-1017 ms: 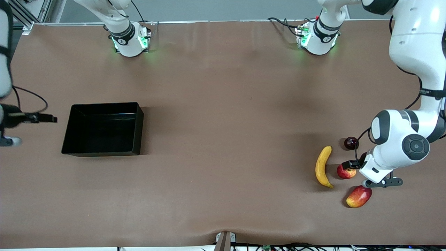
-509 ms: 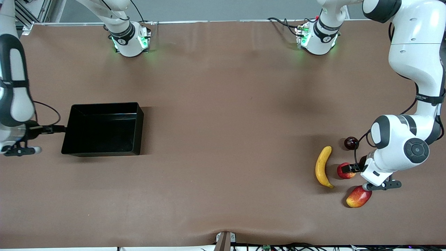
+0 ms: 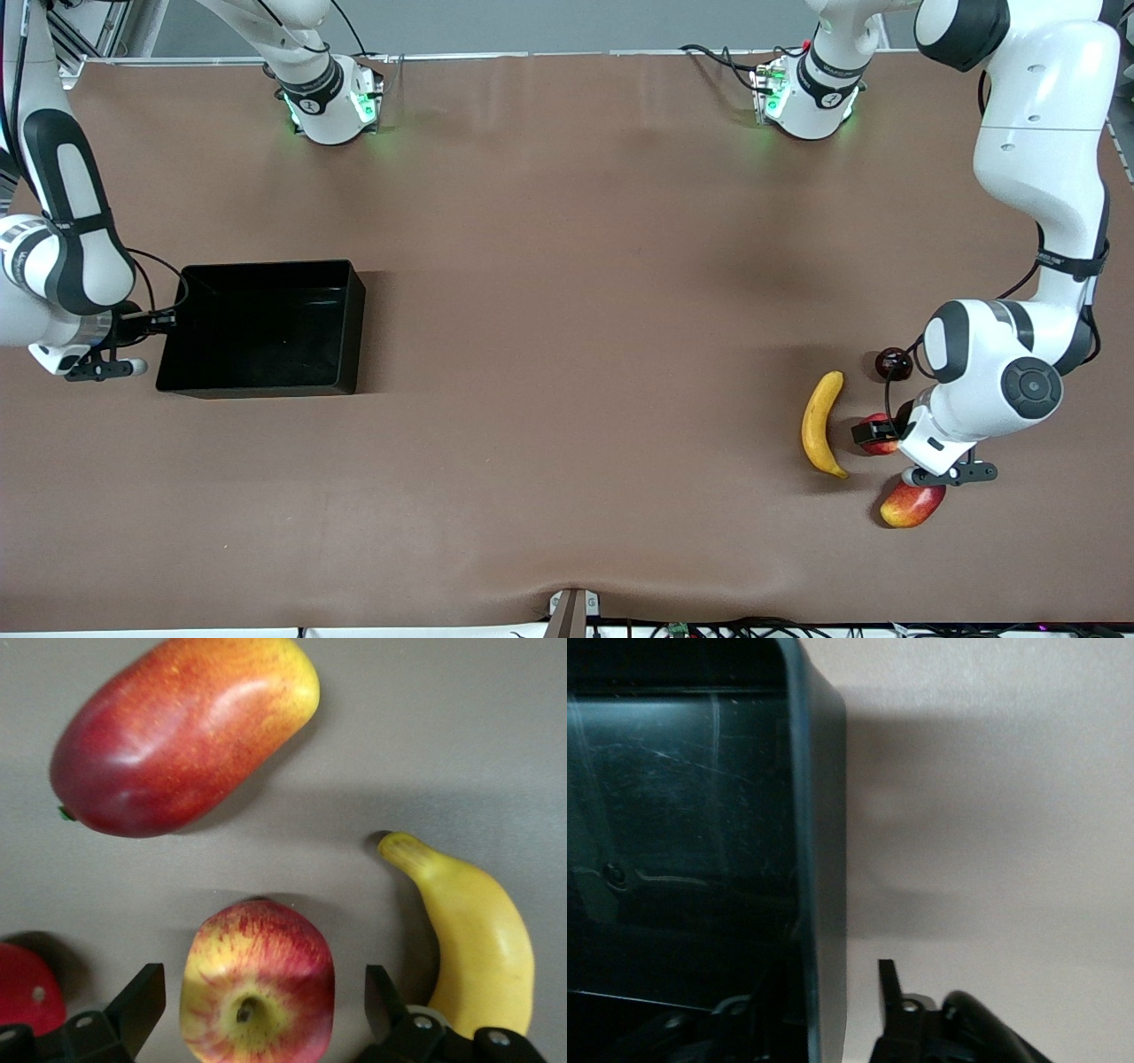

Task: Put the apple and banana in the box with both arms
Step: 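Grasp the apple with the left gripper while the right gripper reaches the box edge, then lift the apple with the left gripper while the right gripper pushes the box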

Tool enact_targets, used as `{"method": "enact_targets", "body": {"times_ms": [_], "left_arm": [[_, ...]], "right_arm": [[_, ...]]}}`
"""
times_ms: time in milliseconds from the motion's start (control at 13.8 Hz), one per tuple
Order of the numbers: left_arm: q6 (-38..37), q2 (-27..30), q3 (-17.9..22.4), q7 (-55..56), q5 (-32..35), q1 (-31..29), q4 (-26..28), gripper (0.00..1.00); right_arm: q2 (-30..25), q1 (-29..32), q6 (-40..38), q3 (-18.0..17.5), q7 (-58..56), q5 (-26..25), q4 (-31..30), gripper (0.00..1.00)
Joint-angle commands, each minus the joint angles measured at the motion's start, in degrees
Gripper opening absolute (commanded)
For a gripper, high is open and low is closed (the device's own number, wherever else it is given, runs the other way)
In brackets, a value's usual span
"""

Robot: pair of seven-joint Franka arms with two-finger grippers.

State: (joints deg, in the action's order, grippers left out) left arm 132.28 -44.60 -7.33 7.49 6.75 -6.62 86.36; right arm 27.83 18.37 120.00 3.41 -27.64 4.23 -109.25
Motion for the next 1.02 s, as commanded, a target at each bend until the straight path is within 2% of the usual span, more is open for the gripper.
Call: {"method": "enact_targets", "body": {"times_ms": [0,73,218,363,581,726,944], "left_arm": [[0.7,-0.8,0.1,-1.3,-0.4,0.1,-0.7,0.32],[0.7,-0.5,0.1,-1.4,-0.4,0.1,-0.8,0.00],[0.4,1.2,-0.2,-1.2,0.1,0.1,-0.9,0.00],[-1.7,3.1,-1.0,-1.1,0.1,0.1,-0.6,0.00],[-12.9,10.2,-3.1,1.6,-0.2,1.6,-0.1,0.00],[-19.9,14.5,-4.9,5.2,-0.2,1.9,-0.1,0.00],[-22.1,21.3,-6.5,6.7,-0.2,1.8,4.2,0.00]], "right_arm": [[-1.5,1.2,0.1,-1.0,-1.2,1.2,-1.6,0.00],[-1.5,1.0,-1.0,-1.0,-1.2,1.2,-1.3,0.00],[-1.7,1.1,-4.2,-1.3,-1.1,1.7,-0.3,0.00],[-2.2,0.5,-10.3,-1.5,-1.1,4.5,2.6,0.00],[-2.5,-1.0,-19.6,-2.6,-0.4,5.0,8.9,0.00],[-3.0,-3.2,-24.0,-2.6,0.0,7.3,11.2,0.00],[-5.0,-9.2,-24.8,-2.7,7.3,8.2,11.5,0.00]]}}
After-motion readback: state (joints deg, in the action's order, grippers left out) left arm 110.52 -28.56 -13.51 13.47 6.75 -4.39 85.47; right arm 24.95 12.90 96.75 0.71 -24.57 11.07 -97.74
